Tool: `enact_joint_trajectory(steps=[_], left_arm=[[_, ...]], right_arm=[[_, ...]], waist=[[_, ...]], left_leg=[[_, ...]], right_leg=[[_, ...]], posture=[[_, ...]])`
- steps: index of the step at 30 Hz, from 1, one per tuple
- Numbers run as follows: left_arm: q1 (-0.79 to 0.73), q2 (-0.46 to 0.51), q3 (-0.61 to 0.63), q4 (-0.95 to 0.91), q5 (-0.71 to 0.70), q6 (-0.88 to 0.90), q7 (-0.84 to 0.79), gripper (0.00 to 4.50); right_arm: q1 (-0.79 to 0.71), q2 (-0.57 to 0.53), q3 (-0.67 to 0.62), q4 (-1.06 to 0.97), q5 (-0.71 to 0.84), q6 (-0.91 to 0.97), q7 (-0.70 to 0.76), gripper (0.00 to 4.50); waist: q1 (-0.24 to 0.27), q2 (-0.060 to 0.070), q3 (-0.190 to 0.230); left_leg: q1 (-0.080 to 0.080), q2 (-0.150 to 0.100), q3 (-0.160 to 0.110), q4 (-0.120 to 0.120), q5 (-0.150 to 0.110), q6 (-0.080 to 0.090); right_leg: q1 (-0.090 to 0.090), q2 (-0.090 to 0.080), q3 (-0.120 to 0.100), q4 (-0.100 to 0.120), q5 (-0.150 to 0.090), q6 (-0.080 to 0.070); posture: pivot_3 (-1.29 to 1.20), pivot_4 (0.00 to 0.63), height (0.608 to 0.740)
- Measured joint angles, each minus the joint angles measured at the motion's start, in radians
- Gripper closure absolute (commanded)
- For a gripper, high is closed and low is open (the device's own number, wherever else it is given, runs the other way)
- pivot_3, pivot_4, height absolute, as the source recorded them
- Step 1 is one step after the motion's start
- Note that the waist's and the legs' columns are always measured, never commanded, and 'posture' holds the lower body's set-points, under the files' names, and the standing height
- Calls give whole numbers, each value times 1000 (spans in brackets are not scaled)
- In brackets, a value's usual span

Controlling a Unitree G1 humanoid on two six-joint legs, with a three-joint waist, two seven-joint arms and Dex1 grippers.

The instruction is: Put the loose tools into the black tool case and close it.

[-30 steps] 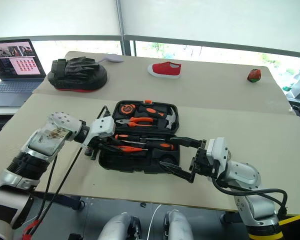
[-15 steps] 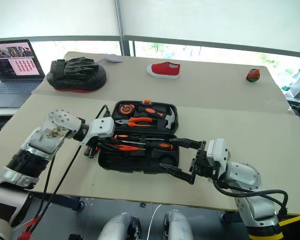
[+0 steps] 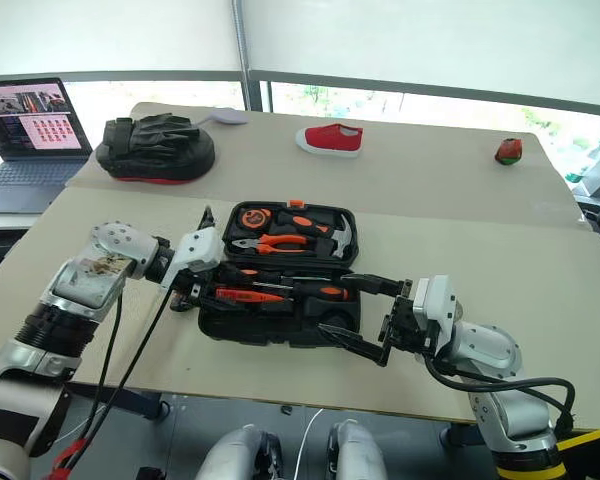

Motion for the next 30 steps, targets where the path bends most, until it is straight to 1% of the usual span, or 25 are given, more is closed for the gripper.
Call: enact_joint_trajectory(steps=[3,5,6,8,9,10,12,17,23,30], left_arm=[[21,-2,47,0,-38,-27,-1,1523],[38,-3,57,0,-50,-52,-1,2045],[53,-12,68,4,-53,-74,6,2189],[70,-38,80,33,-57,-94,28,2930],[80,-49,85,47,-58,-98,39,3404],[86,-58,86,64,-58,-108,47,3661],[98,-85,87,109,-54,-141,74,4460],[102,-109,87,195,-21,-215,113,4460],[108,-126,85,215,4,-254,136,4460],[119,-131,82,209,25,-282,155,4460]], right_arm=[[0,2,13,3,0,1,2,0],[0,2,21,7,0,1,3,0],[-1,2,23,11,0,1,3,0],[-8,2,28,19,0,2,3,0],[-12,2,30,20,0,2,3,0],[-14,2,30,21,0,2,3,0],[-23,2,32,26,0,2,3,0],[-35,2,32,28,0,3,1,0],[-29,0,32,28,0,3,0,0],[-28,0,31,28,0,3,1,0]], waist=[[-1,0,0],[-1,0,0],[0,0,0],[2,0,0],[2,0,0],[3,0,0],[3,0,0],[3,0,0],[3,0,0],[3,4,-2]], left_leg=[[0,0,0,0,0,0],[0,0,0,0,0,0],[0,0,0,0,0,0],[0,0,0,1,0,0],[0,0,0,1,0,0],[0,0,0,1,0,0],[0,0,0,1,0,0],[0,0,0,1,0,0],[1,0,0,1,0,0],[2,0,0,1,0,1]], right_leg=[[0,0,0,0,0,0],[0,0,0,0,0,0],[0,0,0,0,0,0],[0,0,0,0,0,0],[1,0,0,0,0,0],[1,0,0,0,0,0],[1,0,0,0,0,0],[0,0,-1,0,0,0],[1,0,-1,0,0,0],[3,-1,-1,0,0,0]], posture=[[0,150,740],[0,150,740],[0,150,740],[0,150,740],[0,150,740],[0,150,740],[0,150,740],[0,150,740],[0,150,740],[0,150,740]])
